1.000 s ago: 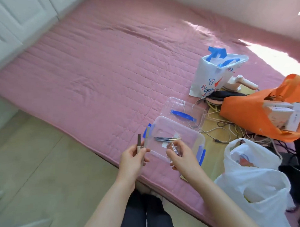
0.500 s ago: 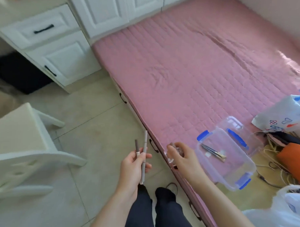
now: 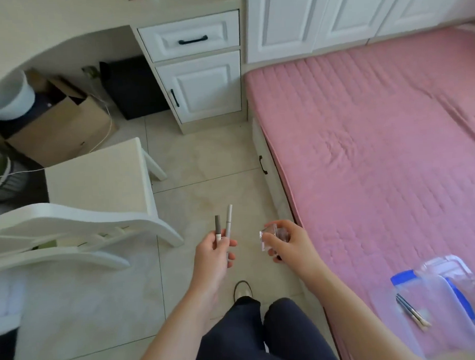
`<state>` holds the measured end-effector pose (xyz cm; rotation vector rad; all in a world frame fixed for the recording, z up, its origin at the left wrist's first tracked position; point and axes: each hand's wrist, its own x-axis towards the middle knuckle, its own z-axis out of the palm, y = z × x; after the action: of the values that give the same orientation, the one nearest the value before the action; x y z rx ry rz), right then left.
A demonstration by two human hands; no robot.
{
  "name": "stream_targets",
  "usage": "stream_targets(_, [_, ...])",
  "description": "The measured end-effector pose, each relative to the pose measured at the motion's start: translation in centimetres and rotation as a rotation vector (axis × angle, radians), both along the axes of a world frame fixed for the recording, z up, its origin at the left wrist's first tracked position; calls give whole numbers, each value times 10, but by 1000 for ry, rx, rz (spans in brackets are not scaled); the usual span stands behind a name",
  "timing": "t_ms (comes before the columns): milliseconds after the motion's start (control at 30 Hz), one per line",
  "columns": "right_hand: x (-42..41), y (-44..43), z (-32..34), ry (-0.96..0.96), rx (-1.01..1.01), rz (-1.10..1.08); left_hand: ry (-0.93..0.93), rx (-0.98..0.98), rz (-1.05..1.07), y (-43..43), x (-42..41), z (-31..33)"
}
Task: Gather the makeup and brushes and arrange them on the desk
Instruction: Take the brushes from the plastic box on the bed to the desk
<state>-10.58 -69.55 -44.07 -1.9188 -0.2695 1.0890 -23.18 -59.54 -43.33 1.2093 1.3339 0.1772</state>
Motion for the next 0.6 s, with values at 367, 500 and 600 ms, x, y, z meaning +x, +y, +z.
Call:
stream_targets(367, [40,111,0,-52,-14,154,-28,-8,160,93,30,-2])
stream_targets(500, [79,155,1,-69,0,181,-34,23,195,133,68,0])
stream_targets(600, [115,189,4,-64,12,206,-26,48,215,163,105,3])
